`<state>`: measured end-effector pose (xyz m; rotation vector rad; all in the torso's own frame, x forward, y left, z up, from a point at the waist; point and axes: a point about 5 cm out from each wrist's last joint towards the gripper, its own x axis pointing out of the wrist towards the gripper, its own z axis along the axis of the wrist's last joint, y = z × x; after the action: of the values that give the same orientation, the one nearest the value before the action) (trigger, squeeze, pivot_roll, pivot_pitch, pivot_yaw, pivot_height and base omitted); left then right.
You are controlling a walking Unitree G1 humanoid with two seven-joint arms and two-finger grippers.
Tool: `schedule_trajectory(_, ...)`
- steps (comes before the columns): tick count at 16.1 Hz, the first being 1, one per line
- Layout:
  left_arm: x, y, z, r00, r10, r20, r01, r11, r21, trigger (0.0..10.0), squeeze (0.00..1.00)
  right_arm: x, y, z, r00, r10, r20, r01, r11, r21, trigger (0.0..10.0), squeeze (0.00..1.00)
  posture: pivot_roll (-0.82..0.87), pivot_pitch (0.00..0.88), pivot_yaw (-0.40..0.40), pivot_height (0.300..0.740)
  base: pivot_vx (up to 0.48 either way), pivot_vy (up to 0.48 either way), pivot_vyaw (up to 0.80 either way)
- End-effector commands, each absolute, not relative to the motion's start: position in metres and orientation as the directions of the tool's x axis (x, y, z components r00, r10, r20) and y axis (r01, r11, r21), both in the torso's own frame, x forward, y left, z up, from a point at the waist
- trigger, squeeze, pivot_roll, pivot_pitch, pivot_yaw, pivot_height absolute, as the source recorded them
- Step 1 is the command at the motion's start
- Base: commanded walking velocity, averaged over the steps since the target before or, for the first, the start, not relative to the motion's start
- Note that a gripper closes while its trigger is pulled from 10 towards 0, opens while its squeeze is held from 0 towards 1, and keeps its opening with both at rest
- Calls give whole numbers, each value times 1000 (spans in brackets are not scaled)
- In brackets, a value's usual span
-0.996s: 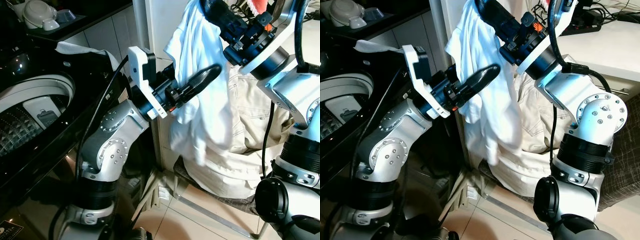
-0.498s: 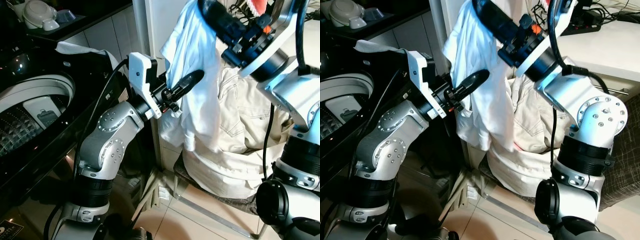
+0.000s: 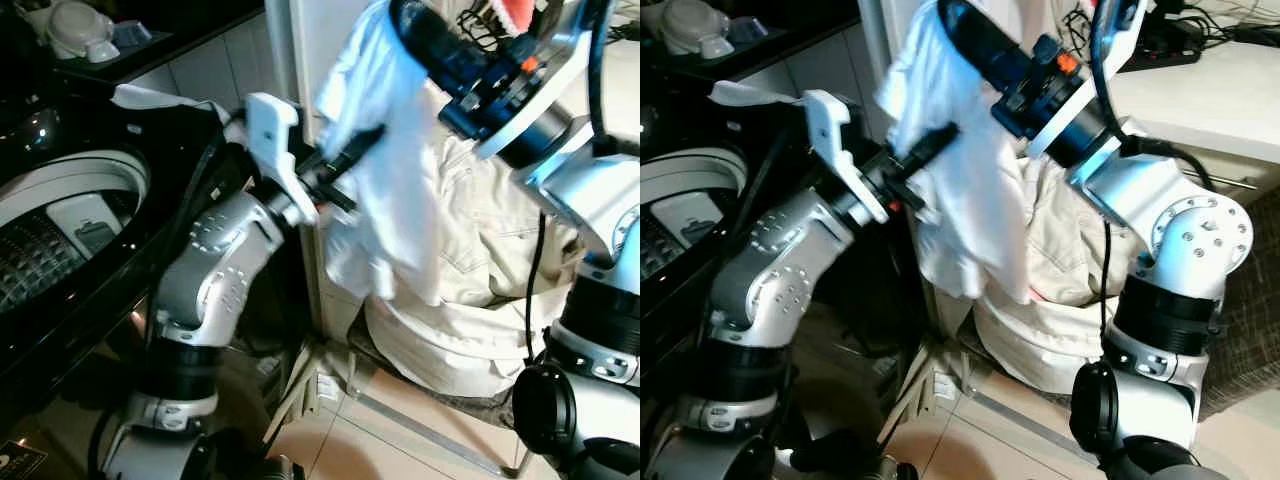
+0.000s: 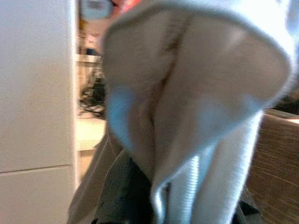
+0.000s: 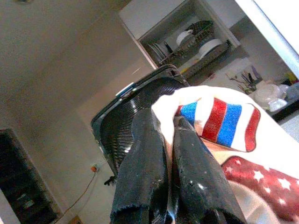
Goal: Clothes washing
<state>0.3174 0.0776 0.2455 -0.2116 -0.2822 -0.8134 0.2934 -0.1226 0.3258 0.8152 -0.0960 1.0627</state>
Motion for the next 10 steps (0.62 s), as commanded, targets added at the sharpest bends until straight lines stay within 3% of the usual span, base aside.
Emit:
schedule_trajectory(1, 325, 88, 249, 697, -639, 325, 691, 720, -66, 0, 0, 286, -118, 332, 471, 745, 473, -835, 203, 512, 0, 0, 16, 0, 100, 740, 0, 0, 0)
schedule_trajectory(2, 327, 94, 253, 705, -627, 331, 678, 733, -57, 0, 0, 285, -119, 331, 469, 744, 476, -837, 202, 508, 0, 0, 16, 0, 100, 740, 0, 0, 0)
schedule_trajectory(3, 330, 101, 256, 717, -611, 336, 660, 750, -43, 0, 0, 286, -120, 330, 482, 732, 481, -832, 211, 513, 10000, 1000, 19, 0, 96, 740, 0, 0, 0)
schedule_trajectory(5, 334, 110, 261, 736, -584, 342, 628, 778, -20, 0, 0, 285, -124, 329, 488, 719, 494, -836, 222, 502, 10000, 1000, 21, 0, 94, 740, 0, 0, 0)
schedule_trajectory(8, 353, 140, 283, 822, -431, 372, 445, 894, 51, 0, 0, 279, -129, 329, 473, 725, 500, -854, 239, 462, 10000, 1000, 18, 0, 99, 740, 0, 0, 0)
schedule_trajectory(9, 368, 181, 318, 868, -206, 452, 149, 976, 157, 0, 0, 273, -130, 328, 466, 740, 484, -866, 273, 418, 10000, 1000, 13, 0, 105, 740, 0, 0, 0)
schedule_trajectory(10, 370, 200, 338, 853, -106, 511, 6, 981, 194, 0, 0, 271, -130, 327, 473, 750, 462, -867, 302, 397, 10000, 1000, 10, 0, 110, 740, 0, 0, 0)
